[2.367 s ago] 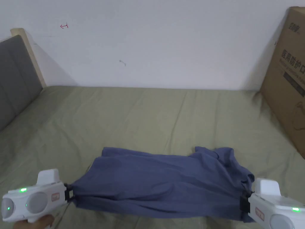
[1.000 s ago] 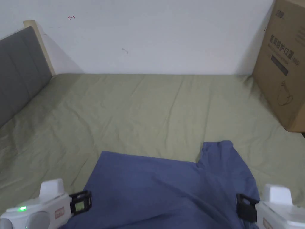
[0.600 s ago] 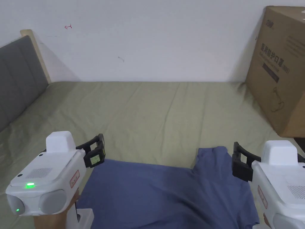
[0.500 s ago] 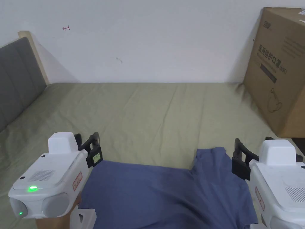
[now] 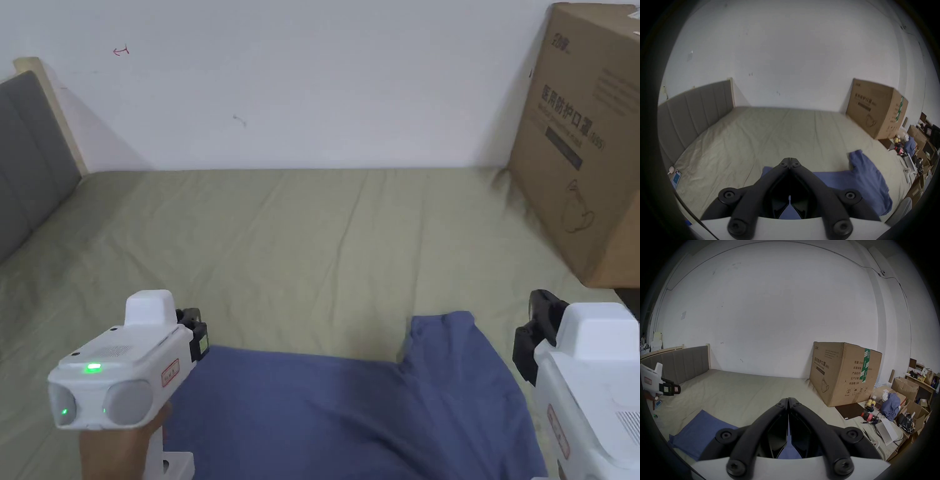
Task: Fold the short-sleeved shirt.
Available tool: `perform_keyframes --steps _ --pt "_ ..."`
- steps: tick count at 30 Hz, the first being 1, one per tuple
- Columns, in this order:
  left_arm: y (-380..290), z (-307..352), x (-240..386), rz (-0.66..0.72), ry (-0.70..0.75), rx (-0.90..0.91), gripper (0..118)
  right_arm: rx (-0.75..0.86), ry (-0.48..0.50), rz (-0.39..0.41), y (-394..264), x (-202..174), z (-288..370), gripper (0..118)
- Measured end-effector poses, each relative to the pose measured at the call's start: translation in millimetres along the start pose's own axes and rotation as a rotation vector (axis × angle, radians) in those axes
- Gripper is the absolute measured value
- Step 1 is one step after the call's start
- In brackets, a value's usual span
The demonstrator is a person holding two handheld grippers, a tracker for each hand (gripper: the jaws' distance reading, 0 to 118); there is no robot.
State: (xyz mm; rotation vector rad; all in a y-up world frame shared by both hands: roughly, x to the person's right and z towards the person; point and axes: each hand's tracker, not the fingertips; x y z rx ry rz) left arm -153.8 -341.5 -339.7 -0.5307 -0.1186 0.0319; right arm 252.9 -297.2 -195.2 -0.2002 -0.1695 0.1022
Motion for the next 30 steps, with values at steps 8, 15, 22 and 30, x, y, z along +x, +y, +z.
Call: perform_keyframes --steps 8,15,22,30 --pt "-2 -144 -44 0.054 0.009 -0.306 0 -0.095 -0.02 -0.001 -12 -12 -47 0" --pt "-21 -232 -72 0.102 0.095 -0.544 110 -0.19 -0.033 -0.096 -35 -14 -88 0" --pt "-47 -267 -75 0.031 0.088 -0.618 77 -0.254 -0.052 -0.097 -57 -8 -113 0" --pt "-51 -252 -53 -0.089 0.03 -0.546 3 -0.361 -0.051 -0.103 -76 13 -135 0"
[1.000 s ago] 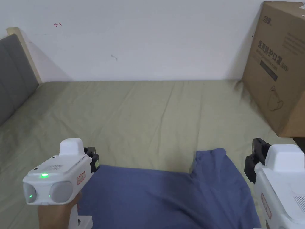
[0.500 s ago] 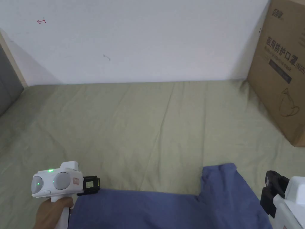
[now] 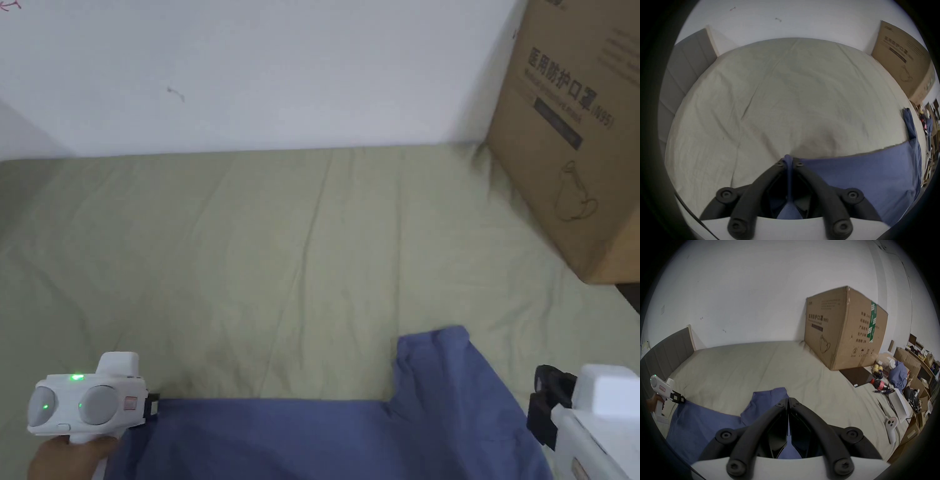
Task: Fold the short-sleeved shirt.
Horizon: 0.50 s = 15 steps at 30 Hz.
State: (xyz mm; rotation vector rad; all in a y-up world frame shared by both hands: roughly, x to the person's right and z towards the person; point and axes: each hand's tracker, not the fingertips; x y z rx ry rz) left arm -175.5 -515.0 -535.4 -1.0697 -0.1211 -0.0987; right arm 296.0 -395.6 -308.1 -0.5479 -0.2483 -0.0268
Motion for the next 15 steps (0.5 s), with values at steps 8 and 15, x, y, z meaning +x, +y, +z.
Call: perform_keyframes --steps 8,15 --pt "-8 63 -3 0.052 -0.066 0.129 2 -0.316 0.024 0.01 -13 35 -87 103" --pt "-14 95 -14 0.066 -0.078 0.185 2 -0.552 0.007 0.046 -38 26 -146 94"
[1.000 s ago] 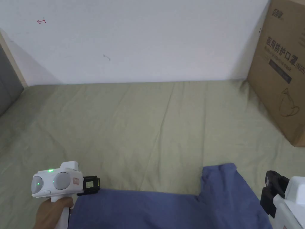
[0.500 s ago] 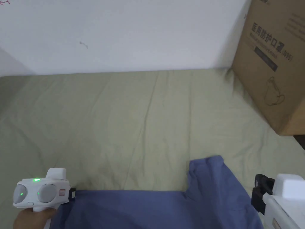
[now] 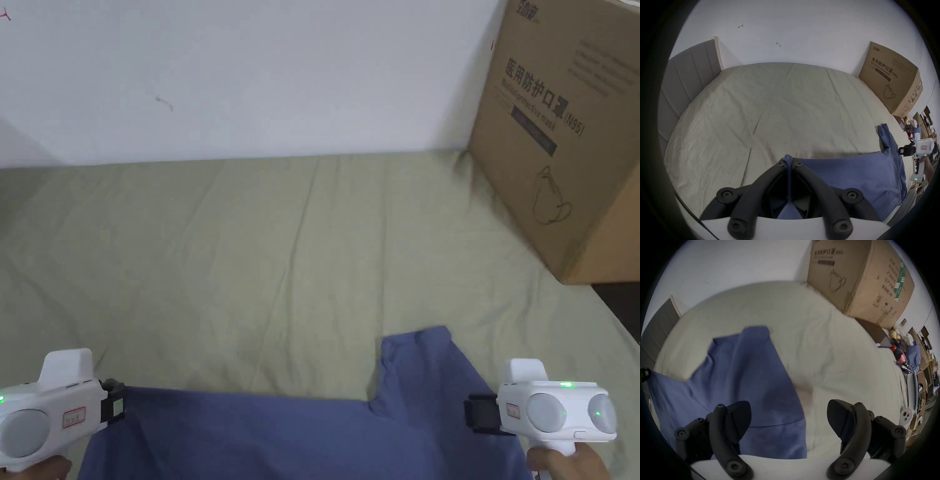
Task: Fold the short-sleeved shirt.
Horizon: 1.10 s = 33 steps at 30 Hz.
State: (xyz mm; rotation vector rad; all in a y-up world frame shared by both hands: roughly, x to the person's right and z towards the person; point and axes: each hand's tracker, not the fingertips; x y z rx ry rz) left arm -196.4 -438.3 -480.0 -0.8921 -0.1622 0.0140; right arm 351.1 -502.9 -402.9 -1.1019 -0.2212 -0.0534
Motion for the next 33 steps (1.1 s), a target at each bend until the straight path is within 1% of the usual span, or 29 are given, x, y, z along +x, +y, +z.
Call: perform_keyframes --steps 2,3,4,5,6,7,8,10,12,14,16,18,21,24,29,33 --pt "-1 2 -1 0.002 0.002 0.002 2 -0.033 0.012 0.019 -4 3 -20 75" --pt "-2 2 0 0.003 0.003 0.001 2 -0.051 0.026 0.008 -6 1 -24 65" --pt "-3 3 0 0.004 0.004 -0.001 2 -0.041 0.073 -0.03 -9 0 -21 57" --pt "-4 4 0 0.005 0.005 0.0 2 -0.008 0.068 -0.054 -11 1 -20 43" --pt "-5 4 -1 0.006 0.006 0.0 2 0.002 0.034 -0.047 -12 1 -17 17" --pt "-6 5 0 0.007 0.006 -0.002 2 0.01 0.045 -0.028 -12 0 -14 2" --pt "-7 5 0 0.007 0.006 -0.003 2 0.025 0.055 0.001 -11 -1 -12 2" --pt "-9 9 -1 0.016 0.012 0.001 2 0.046 0.038 0.023 -13 0 -1 2" --pt "-12 15 -3 0.037 0.011 0.014 2 0.123 0.024 0.011 -11 1 19 2" --pt "-14 23 -5 0.062 0.013 0.021 2 0.187 0.05 0.013 -14 -1 46 2" --pt "-17 34 -6 0.093 0.023 0.048 2 0.253 0.063 0.037 -11 -1 75 2" --pt "-17 50 -9 0.127 0.022 0.08 2 0.337 0.072 0.054 -12 -13 118 2" --pt "-10 79 -12 0.146 0.026 0.139 2 0.477 0.076 0.038 -5 -15 169 2" --pt "11 116 -13 0.137 0.034 0.221 2 0.584 0.119 0.026 9 -17 214 2" --pt "64 187 -12 0.103 0.066 0.381 2 0.757 0.135 0.052 47 -19 278 2" --pt "113 240 -14 0.11 0.099 0.508 2 0.903 0.152 0.053 84 -23 326 2"
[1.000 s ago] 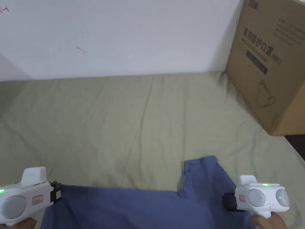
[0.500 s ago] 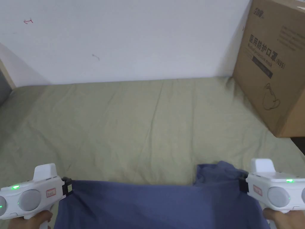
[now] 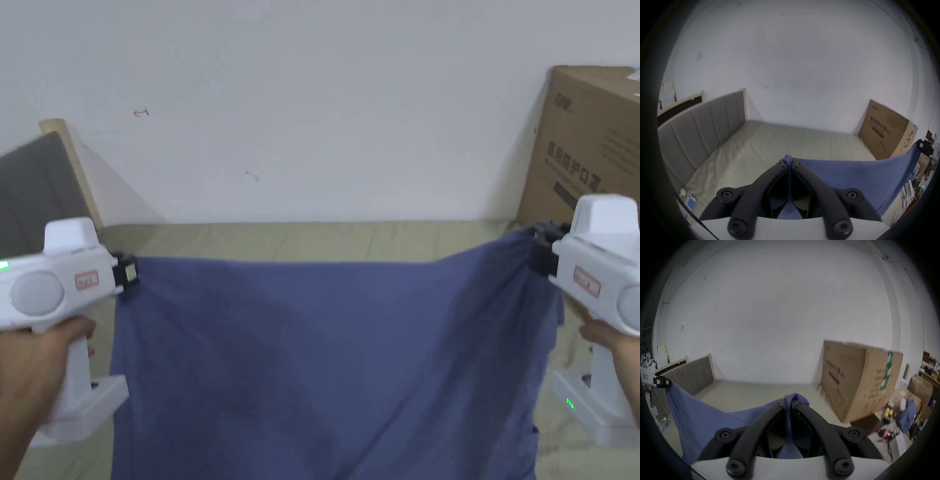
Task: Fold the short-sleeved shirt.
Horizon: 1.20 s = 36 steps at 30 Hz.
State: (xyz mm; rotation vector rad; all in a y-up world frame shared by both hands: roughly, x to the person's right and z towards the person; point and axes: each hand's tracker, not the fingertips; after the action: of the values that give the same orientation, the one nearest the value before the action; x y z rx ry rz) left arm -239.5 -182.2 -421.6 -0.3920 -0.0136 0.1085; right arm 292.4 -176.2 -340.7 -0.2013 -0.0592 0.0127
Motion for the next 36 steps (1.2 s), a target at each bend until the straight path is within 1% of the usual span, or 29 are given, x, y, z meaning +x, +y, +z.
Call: perform_keyframes --steps 6,9,11,13,18,21,25,27,29,32,36 --pt "84 6 6 -0.041 0.027 0.105 2 0.147 0.006 0.035 82 -3 -18 2" --pt "118 0 15 -0.06 0.042 0.142 2 0.188 0.011 0.016 114 -1 -34 2" --pt "137 -11 19 -0.079 0.056 0.167 2 0.221 0.005 0.023 132 -1 -41 2" --pt "151 -18 25 -0.093 0.06 0.188 2 0.246 -0.008 0.047 145 -1 -52 2" --pt "179 -51 33 -0.057 0.053 0.214 2 0.27 -0.019 0.048 169 5 -80 2" --pt "179 -79 44 -0.065 0.055 0.218 2 0.261 -0.03 0.058 162 11 -100 2" --pt "160 -128 54 -0.097 0.053 0.184 2 0.218 -0.023 0.029 132 24 -131 2" --pt "142 -152 57 -0.101 0.041 0.15 2 0.185 -0.029 0.038 110 29 -147 2" --pt "123 -173 60 -0.103 0.036 0.112 2 0.142 -0.027 0.016 86 33 -161 2" --pt "87 -198 61 -0.101 0.037 0.068 2 0.077 -0.029 0.009 48 38 -178 2" --pt "34 -216 59 -0.12 0.017 -0.017 2 -0.002 -0.024 -0.054 -5 43 -189 2"
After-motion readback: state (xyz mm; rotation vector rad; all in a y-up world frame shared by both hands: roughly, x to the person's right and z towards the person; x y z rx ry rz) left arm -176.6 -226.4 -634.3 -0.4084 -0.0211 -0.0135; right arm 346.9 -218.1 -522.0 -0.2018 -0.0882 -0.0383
